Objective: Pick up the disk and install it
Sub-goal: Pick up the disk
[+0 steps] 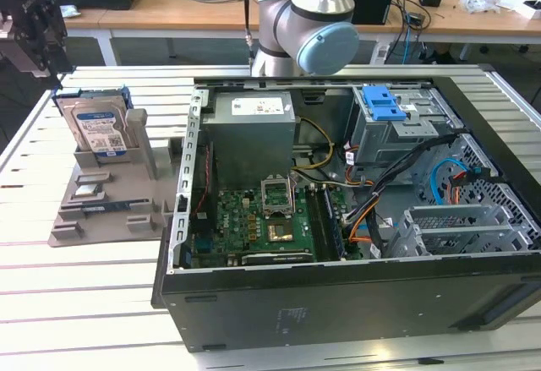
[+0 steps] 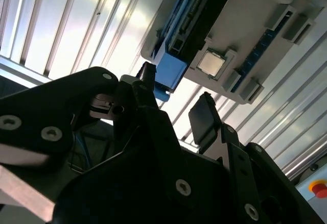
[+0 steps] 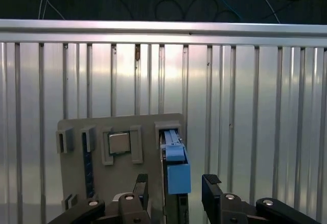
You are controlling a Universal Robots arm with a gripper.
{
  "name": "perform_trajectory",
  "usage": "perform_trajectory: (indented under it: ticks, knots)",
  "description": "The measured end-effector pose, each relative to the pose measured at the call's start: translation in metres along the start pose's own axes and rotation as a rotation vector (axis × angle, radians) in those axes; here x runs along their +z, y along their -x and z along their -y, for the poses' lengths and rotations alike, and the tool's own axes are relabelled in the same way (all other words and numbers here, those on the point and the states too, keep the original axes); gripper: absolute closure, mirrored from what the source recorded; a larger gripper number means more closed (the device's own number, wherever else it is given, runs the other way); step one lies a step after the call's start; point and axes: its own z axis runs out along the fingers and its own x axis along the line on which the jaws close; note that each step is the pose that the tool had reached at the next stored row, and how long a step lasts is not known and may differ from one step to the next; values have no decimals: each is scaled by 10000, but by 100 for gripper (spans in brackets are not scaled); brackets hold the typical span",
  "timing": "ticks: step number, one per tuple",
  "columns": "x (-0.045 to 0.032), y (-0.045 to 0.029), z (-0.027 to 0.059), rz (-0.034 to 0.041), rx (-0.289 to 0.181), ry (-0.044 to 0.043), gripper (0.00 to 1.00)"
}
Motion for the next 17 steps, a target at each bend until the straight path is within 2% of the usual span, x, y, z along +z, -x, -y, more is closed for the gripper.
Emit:
perform_trajectory:
  ticks: [7, 14, 17]
  knots:
    - [149, 48, -2, 0, -1, 16, 46]
    - [280, 53, -2, 0, -16, 30, 46]
    - [310, 52, 34, -21, -52, 49, 46]
